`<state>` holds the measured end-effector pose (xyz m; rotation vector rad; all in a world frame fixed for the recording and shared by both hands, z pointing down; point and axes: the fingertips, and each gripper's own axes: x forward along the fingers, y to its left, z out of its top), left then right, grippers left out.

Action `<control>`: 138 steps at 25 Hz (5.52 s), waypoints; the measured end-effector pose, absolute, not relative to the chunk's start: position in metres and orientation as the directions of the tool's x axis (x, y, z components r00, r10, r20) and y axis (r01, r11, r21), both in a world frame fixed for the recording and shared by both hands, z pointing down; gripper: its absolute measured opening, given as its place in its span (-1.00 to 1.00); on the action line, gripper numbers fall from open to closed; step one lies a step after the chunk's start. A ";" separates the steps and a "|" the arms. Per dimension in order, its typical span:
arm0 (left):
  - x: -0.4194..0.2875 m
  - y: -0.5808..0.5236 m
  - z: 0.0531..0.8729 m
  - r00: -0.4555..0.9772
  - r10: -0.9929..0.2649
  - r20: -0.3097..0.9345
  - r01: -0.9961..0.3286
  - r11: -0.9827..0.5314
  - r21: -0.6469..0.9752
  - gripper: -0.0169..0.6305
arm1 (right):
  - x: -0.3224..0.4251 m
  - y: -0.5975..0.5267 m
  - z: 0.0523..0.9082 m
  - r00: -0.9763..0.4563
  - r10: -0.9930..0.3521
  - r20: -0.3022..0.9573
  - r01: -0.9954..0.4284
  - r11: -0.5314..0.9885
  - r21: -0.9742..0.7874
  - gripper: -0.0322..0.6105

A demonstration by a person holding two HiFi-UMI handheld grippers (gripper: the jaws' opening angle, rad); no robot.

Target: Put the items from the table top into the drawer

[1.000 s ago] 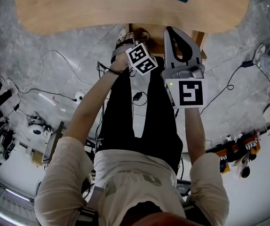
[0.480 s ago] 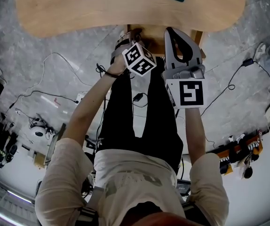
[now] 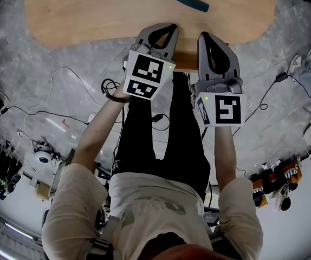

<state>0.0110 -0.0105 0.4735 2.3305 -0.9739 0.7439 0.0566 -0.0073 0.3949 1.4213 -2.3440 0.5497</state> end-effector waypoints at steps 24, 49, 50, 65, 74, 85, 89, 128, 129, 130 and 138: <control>-0.100 -0.198 0.547 0.228 -0.575 0.786 -0.945 -0.325 0.036 -0.38 | 0.065 -0.022 0.400 -0.415 -0.760 0.499 -0.904 0.407 -0.132 -0.89; -0.107 -0.270 0.591 0.159 -0.470 0.869 -0.901 -0.429 -0.068 -0.77 | 0.056 -0.032 0.416 -0.434 -0.723 0.537 -0.895 0.414 -0.166 -0.89; -0.106 -0.270 0.591 0.163 -0.469 0.868 -0.901 -0.429 -0.062 -0.77 | 0.056 -0.031 0.416 -0.437 -0.722 0.537 -0.894 0.417 -0.167 -0.89; -0.050 -0.232 0.448 0.380 -0.720 0.581 -0.877 -0.479 -0.019 -0.79 | 0.052 -0.030 0.410 -0.473 -0.713 0.518 -0.873 0.458 -0.167 -0.89; -0.022 -0.163 0.367 0.512 -0.747 0.423 -0.805 -0.589 -0.065 -0.80 | 0.050 -0.029 0.403 -0.499 -0.706 0.503 -0.856 0.491 -0.161 -0.89; 0.005 -0.118 0.407 0.577 -0.638 0.510 -0.703 -0.706 -0.087 -0.80 | 0.078 -0.019 0.416 -0.466 -0.707 0.532 -0.870 0.476 -0.129 -0.89; 0.035 -0.064 0.443 0.652 -0.480 0.588 -0.529 -0.842 -0.100 -0.80 | 0.124 -0.009 0.433 -0.382 -0.711 0.590 -0.907 0.411 -0.092 -0.89; 0.088 0.120 0.651 0.471 0.060 0.880 -0.074 -0.991 0.108 -0.41 | 0.138 0.037 0.456 -0.425 -0.640 0.640 -0.869 0.488 -0.088 -0.89; 0.088 0.119 0.649 0.476 0.056 0.877 -0.079 -0.991 0.106 -0.41 | 0.138 0.036 0.455 -0.426 -0.641 0.638 -0.868 0.489 -0.087 -0.89; 0.088 0.118 0.648 0.480 0.050 0.876 -0.084 -0.991 0.103 -0.41 | 0.137 0.037 0.456 -0.426 -0.638 0.642 -0.867 0.491 -0.087 -0.89; 0.093 0.065 0.573 0.672 -0.076 0.737 -0.424 -0.855 0.298 -0.93 | 0.135 0.035 0.446 -0.426 -0.643 0.636 -0.864 0.498 -0.075 -0.89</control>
